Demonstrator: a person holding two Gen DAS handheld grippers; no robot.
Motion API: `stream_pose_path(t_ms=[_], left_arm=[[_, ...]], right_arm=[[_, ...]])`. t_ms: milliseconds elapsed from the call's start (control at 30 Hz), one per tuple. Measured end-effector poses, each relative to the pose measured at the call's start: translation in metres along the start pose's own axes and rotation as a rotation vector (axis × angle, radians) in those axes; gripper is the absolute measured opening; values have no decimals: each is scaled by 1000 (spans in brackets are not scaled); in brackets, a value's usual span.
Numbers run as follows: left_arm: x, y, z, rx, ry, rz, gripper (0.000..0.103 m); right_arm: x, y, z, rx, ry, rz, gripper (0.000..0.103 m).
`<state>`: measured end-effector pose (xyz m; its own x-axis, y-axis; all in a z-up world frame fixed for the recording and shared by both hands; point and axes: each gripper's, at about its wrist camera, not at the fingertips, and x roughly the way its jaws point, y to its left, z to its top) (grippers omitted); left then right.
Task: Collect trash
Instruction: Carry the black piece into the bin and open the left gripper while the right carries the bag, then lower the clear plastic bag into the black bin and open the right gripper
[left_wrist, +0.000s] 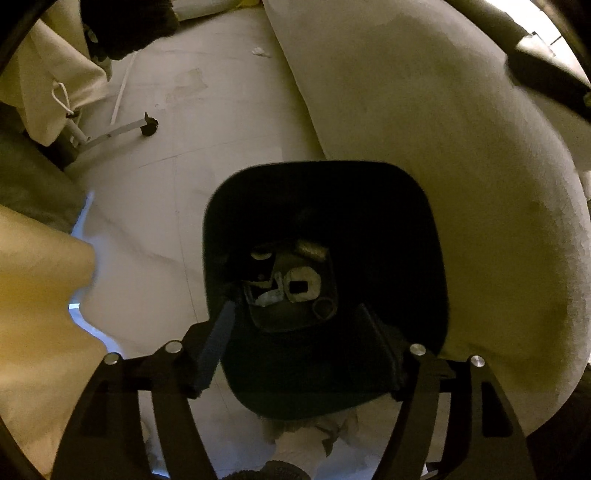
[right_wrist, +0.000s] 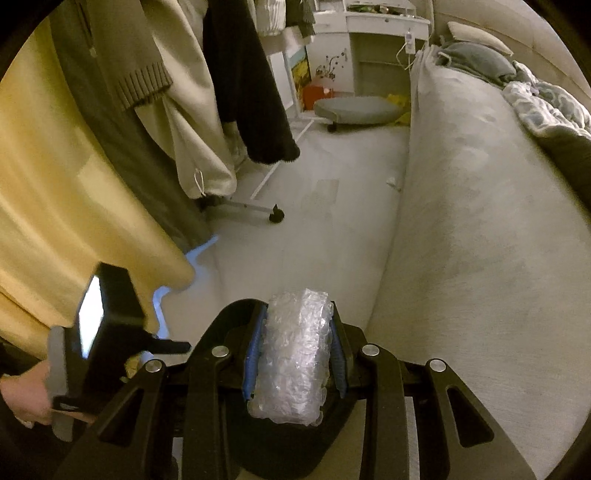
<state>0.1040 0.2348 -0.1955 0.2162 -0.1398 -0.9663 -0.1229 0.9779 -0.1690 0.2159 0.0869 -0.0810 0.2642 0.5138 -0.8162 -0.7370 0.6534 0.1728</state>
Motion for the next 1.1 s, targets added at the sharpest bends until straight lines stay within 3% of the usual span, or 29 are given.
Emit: stream_pose_path(t_ms=[433, 600, 867, 1100], left_arm=[[-50, 28, 13, -47, -202, 6, 77], [-74, 31, 19, -18, -306, 54, 77], [-113, 37, 26, -42, -456, 29, 68], [-157, 28, 27, -17, -648, 42, 62]], right_arm=[[53, 13, -11, -17, 136, 4, 33], [69, 16, -17, -16, 182, 9, 33], [84, 24, -23, -33, 234, 18, 33], [92, 29, -35, -43, 278, 25, 34]])
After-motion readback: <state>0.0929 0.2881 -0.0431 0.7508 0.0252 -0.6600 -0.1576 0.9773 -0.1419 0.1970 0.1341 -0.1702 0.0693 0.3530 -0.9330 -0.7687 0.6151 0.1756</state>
